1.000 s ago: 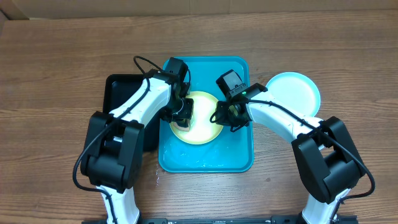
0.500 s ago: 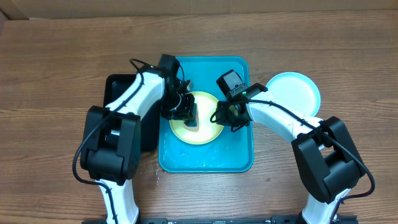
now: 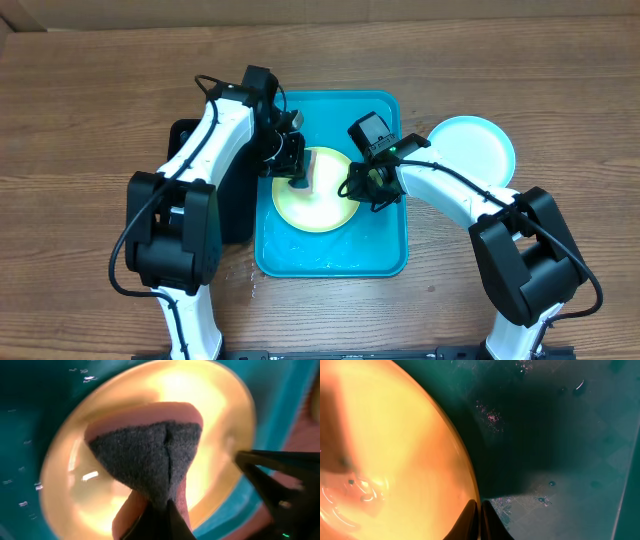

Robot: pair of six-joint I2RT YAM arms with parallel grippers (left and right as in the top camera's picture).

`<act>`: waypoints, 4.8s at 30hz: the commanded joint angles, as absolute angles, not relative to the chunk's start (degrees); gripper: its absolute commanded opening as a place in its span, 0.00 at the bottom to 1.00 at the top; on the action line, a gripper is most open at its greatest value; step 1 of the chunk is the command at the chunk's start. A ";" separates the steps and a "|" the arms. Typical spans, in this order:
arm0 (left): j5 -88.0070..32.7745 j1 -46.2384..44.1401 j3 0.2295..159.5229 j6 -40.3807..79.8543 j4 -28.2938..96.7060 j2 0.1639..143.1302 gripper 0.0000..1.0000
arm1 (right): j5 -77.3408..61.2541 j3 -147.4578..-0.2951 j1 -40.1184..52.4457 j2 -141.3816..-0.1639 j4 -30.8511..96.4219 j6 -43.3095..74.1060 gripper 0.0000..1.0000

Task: Clean dirty plates on tray and stack at the side
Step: 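Scrub the yellow plate with the sponge in the left gripper, then continue scrubbing the yellow plate while the right gripper holds its rim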

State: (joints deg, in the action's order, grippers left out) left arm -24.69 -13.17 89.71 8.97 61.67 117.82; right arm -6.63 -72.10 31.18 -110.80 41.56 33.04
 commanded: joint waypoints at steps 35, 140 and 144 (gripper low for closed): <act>-41.47 -18.15 78.43 6.42 49.41 115.94 0.04 | -6.76 -72.71 31.48 -111.26 41.28 32.97 0.04; -12.84 -17.43 81.28 11.88 55.05 112.07 0.04 | -6.76 -72.71 31.51 -111.26 41.25 32.97 0.04; -11.05 -17.54 77.34 14.09 50.57 112.09 0.04 | -6.76 -72.71 31.51 -111.26 41.23 32.97 0.04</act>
State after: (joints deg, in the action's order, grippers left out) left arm -13.61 -17.26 80.38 11.64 52.40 112.33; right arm -7.22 -72.10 31.48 -110.87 41.52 32.97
